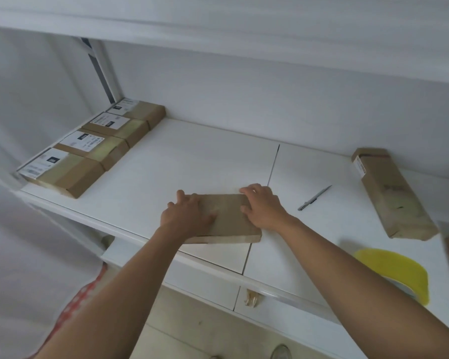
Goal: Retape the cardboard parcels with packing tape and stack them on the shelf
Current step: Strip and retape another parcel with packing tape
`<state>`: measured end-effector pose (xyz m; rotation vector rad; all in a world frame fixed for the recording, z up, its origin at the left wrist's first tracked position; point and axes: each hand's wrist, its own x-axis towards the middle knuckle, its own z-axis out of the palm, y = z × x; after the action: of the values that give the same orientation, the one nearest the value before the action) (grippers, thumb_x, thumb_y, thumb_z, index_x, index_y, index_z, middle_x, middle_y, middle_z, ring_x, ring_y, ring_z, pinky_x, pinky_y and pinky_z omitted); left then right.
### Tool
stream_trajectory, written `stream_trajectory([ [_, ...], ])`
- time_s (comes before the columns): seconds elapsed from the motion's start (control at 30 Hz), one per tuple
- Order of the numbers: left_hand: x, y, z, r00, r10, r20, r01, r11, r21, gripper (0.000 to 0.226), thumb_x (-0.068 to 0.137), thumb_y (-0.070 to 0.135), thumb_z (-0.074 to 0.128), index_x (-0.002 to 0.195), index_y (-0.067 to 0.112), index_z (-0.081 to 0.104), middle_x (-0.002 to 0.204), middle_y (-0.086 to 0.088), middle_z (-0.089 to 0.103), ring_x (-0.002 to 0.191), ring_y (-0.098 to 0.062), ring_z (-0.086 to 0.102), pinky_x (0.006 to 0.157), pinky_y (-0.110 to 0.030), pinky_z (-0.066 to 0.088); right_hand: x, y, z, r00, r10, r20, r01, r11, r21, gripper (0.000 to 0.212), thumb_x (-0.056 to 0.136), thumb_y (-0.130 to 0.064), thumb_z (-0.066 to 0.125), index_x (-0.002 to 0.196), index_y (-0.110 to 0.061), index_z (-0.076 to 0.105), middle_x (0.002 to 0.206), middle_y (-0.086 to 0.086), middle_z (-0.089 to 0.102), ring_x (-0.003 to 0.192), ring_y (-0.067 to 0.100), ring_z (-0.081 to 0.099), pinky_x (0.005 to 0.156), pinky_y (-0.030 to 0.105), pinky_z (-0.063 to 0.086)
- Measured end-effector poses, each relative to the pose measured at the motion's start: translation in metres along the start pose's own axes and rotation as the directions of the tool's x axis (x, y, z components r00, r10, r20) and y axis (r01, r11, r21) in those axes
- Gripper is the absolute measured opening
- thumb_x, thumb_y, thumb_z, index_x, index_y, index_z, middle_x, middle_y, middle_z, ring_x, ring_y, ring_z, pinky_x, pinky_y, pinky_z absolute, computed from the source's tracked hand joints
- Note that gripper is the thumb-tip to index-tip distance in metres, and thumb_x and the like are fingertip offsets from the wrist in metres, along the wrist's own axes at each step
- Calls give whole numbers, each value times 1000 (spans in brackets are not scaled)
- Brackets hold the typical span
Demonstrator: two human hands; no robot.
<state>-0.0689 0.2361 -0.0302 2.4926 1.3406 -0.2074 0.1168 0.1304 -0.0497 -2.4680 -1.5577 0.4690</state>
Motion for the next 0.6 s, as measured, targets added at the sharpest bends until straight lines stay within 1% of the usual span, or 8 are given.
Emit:
stream_trajectory([
  [0.07, -4, 5, -3, 1000, -1, 23, 0, 998, 68, 76, 88, 73, 46, 136, 14, 41, 133, -9, 35, 110, -38, 58, 81, -39, 42, 0, -1, 4, 996, -8, -85, 4, 999, -44, 40, 102, -29, 46, 141, -20, 45, 147, 5, 37, 134, 31, 33, 101, 42, 39],
  [0.13, -8, 8, -1, 1000, -5, 18, 4, 996, 90, 75, 88, 73, 46, 133, 12, 42, 132, -9, 37, 109, -37, 59, 79, -38, 41, -3, -3, 12, 995, -14, -101, 11, 999, -30, 35, 104, -25, 42, 136, -15, 49, 145, 5, 38, 131, 31, 35, 96, 40, 43],
  [0.3, -8, 11, 16, 992, -43, -115, 34, 996, -85, 73, 91, 68, 45, 134, 10, 40, 134, -10, 36, 126, -34, 39, 97, -43, 40, -14, -5, 30, 979, -19, -201, 33, 997, 67, 30, 104, -20, 36, 130, -13, 50, 146, 2, 36, 124, 30, 41, 79, 37, 47],
  [0.4, -3, 6, 35, 970, 39, -239, -77, 985, -153, 67, 94, 60, 48, 137, 9, 40, 142, -10, 37, 137, -29, 31, 114, -40, 28, -18, -6, 34, 967, -29, -252, 48, 996, 71, 27, 104, -18, 36, 124, -10, 51, 141, 5, 40, 114, 31, 48, 74, 37, 48],
  [0.43, -3, 5, 39, 960, 77, -269, -122, 981, -154, 63, 95, 58, 47, 136, 10, 42, 143, -8, 39, 138, -27, 30, 116, -40, 25, -18, -6, 35, 965, -32, -261, 54, 996, 76, 25, 103, -17, 36, 122, -9, 51, 139, 5, 40, 111, 31, 50, 71, 36, 46],
  [0.5, -1, 3, 42, 954, 110, -279, -163, 971, -175, 60, 94, 57, 48, 135, 14, 44, 143, -4, 43, 139, -24, 31, 116, -40, 24, -18, -6, 36, 964, -38, -263, 65, 993, 95, 24, 103, -17, 36, 120, -8, 50, 141, 4, 39, 111, 29, 50, 69, 31, 38],
  [0.53, -1, 2, 42, 960, 99, -263, -155, 968, -199, 61, 93, 58, 50, 136, 15, 44, 142, -3, 44, 138, -24, 32, 115, -40, 26, -18, -6, 38, 965, -38, -260, 68, 992, 106, 24, 103, -18, 37, 120, -8, 50, 142, 3, 38, 113, 28, 49, 71, 29, 35],
  [0.6, -2, 2, 39, 972, 57, -228, -111, 966, -233, 65, 89, 61, 54, 135, 17, 44, 139, -3, 45, 135, -25, 35, 110, -41, 31, -18, -6, 39, 966, -49, -252, 81, 990, 116, 24, 102, -18, 38, 121, -8, 49, 143, 1, 37, 118, 27, 47, 73, 29, 35],
])
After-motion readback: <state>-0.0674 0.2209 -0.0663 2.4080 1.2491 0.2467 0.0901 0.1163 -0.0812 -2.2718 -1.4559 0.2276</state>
